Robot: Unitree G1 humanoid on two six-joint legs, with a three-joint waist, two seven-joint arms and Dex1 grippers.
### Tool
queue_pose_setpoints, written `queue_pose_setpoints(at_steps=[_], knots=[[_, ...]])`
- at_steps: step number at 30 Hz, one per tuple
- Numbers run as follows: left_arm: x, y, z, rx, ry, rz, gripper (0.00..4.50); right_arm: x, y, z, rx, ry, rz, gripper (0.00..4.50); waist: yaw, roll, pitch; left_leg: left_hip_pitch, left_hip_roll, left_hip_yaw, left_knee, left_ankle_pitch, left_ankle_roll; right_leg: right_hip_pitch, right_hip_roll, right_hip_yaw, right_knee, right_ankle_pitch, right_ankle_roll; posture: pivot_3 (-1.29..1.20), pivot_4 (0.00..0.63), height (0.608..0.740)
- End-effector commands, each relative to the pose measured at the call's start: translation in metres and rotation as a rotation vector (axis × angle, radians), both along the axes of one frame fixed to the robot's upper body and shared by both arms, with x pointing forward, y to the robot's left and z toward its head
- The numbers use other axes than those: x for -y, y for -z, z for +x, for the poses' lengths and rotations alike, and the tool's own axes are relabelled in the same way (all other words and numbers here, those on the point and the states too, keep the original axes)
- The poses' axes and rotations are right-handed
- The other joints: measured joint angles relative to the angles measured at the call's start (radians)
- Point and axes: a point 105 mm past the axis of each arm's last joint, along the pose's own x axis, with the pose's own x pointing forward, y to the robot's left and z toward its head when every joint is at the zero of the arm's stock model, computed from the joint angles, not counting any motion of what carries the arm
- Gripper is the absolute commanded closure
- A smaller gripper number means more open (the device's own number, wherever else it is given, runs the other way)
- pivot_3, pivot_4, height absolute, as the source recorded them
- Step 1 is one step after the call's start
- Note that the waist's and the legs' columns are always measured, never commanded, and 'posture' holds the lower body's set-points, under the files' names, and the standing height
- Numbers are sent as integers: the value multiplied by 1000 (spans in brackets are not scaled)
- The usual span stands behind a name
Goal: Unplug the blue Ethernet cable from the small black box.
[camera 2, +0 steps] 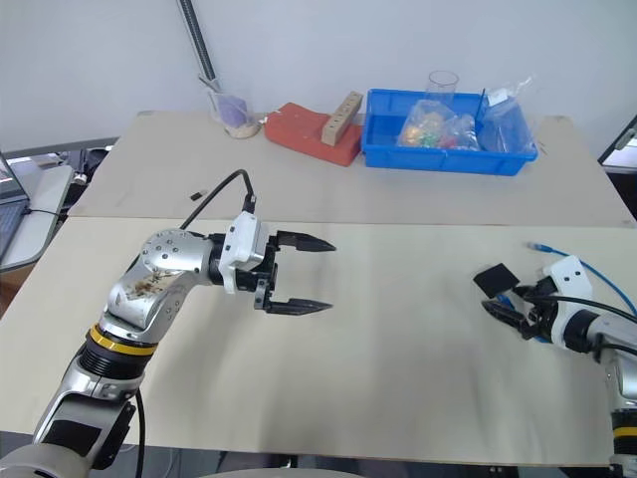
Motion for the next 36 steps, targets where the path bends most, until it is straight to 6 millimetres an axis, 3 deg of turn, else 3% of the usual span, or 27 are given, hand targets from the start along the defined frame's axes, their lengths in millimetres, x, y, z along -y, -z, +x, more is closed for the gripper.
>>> queue_pose_setpoints(at_steps=[1,8,9,14,19,22,27,36], knots=[[-4,-9,-1,29,-3,-23,0,1,-9,-1,11,-31,-24,1846,1,0,0,0,0,0,0,0,0,0,0,0,0,0,0,0,150,740],[-3,-8,-1,26,-4,-29,0,4,-5,-7,-2,-49,-60,4309,0,0,0,0,0,-1,0,0,0,0,0,0,0,0,0,0,150,740],[-3,-9,-1,22,-7,-36,0,4,-8,-8,11,-62,-80,4441,0,0,0,0,0,-1,0,0,0,0,0,0,0,0,0,0,150,740],[-10,-19,20,-97,-137,-142,0,-16,-54,6,282,-260,-404,4437,-1,2,1,0,0,-2,1,0,0,0,-1,0,0,0,1,0,150,740],[-26,-38,46,-426,-248,-294,0,-89,-117,22,646,-545,-651,4437,-21,2,1,0,1,-4,1,0,0,-1,1,0,2,-1,1,0,150,740],[-28,-49,50,-544,-226,-322,0,-143,-141,26,861,-727,-765,4437,-27,4,0,0,1,-6,1,0,0,-1,1,-1,2,-1,1,0,150,740],[-28,-51,53,-564,-199,-270,0,-193,-145,26,1062,-921,-862,4437,-15,4,0,0,0,-9,1,1,-2,-1,1,-3,3,-1,1,0,150,740],[-15,-49,49,-527,-129,-221,0,-221,-139,28,1213,-1039,-868,4437,1,4,0,0,0,-8,3,2,-3,-1,-2,-3,4,-1,1,0,150,740]])
